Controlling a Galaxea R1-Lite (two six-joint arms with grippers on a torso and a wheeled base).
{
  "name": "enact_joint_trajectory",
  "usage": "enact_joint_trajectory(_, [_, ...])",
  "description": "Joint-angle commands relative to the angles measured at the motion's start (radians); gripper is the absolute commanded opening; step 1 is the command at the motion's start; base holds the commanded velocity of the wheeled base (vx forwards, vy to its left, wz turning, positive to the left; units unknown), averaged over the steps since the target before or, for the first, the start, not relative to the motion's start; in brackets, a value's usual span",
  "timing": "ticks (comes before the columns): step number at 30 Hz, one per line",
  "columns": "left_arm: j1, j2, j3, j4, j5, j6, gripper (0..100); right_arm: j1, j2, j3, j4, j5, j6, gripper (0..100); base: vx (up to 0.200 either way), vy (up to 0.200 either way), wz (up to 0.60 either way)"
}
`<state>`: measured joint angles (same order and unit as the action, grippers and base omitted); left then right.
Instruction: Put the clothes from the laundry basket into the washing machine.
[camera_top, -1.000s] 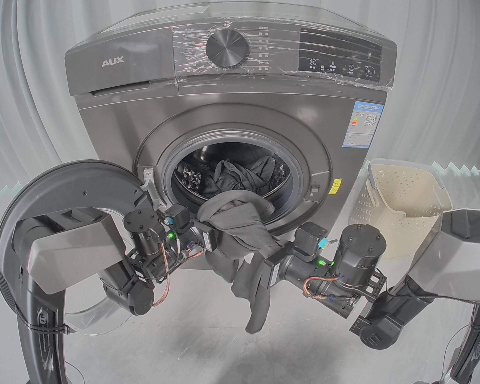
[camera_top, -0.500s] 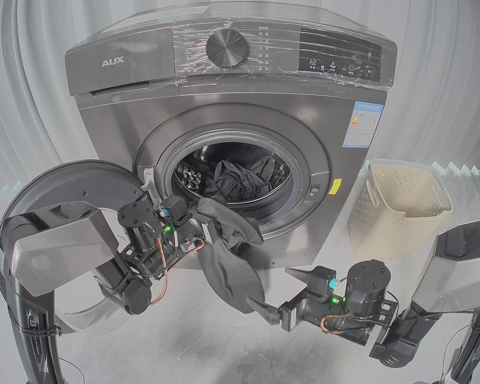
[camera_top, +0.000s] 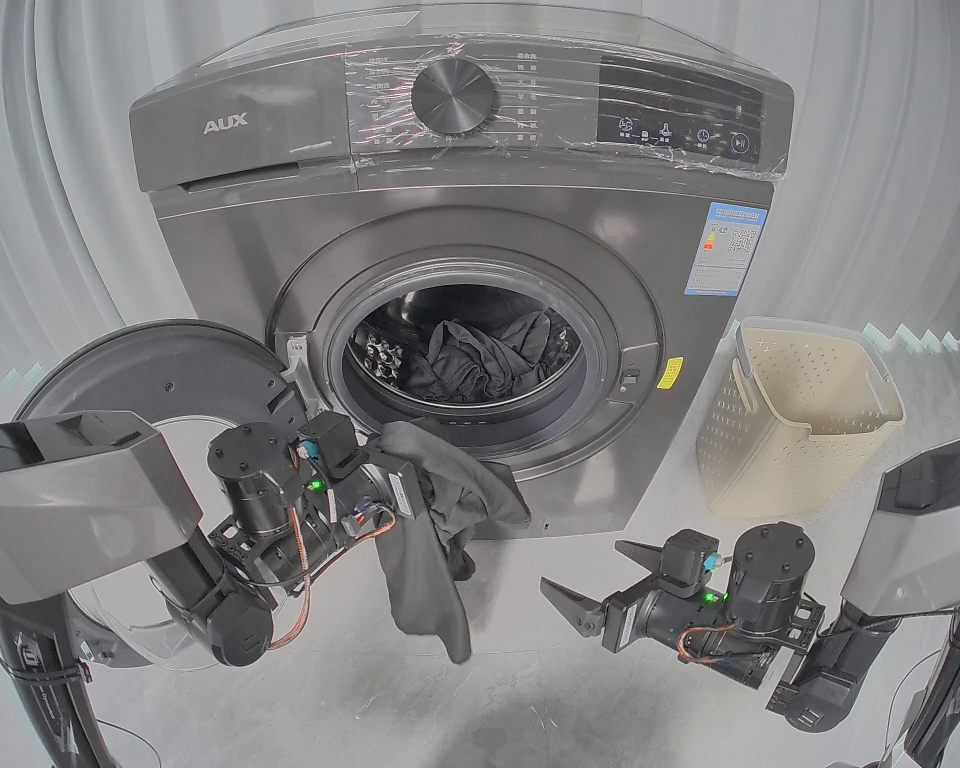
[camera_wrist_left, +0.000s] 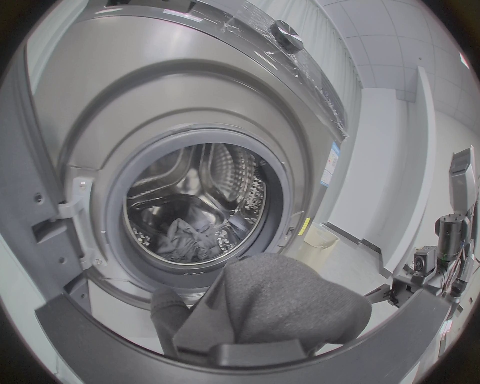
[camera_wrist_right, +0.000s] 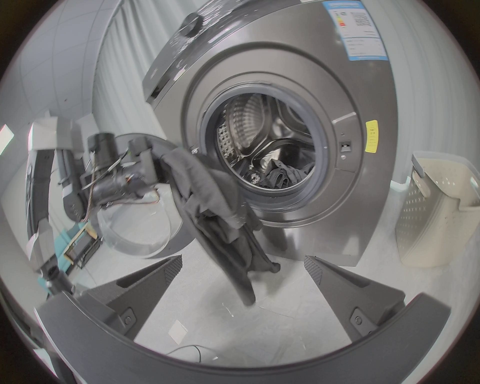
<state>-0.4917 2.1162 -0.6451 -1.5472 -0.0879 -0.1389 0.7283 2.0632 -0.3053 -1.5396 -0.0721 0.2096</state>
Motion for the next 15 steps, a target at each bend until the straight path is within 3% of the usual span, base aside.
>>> enact_joint_trajectory(1, [0.001, -0.051, 0.073, -0.001, 0.017, 0.009, 0, -0.017, -0.018, -0.006, -0.004, -0.009, 0.047, 100, 0.0, 0.0, 0.0])
enact_joint_trajectory(6, [0.001, -0.053, 0.101, -0.002, -0.004, 0.015, 0, -0.018, -0.032, 0.0, -0.004, -0.009, 0.051, 100, 0.0, 0.0, 0.0])
enact_joint_trajectory(15, [-0.018, -0.028, 0.101, -0.002, 0.004, 0.053, 0, -0.017, -0.026, 0.002, -0.004, -0.015, 0.053, 100, 0.2, 0.0, 0.0])
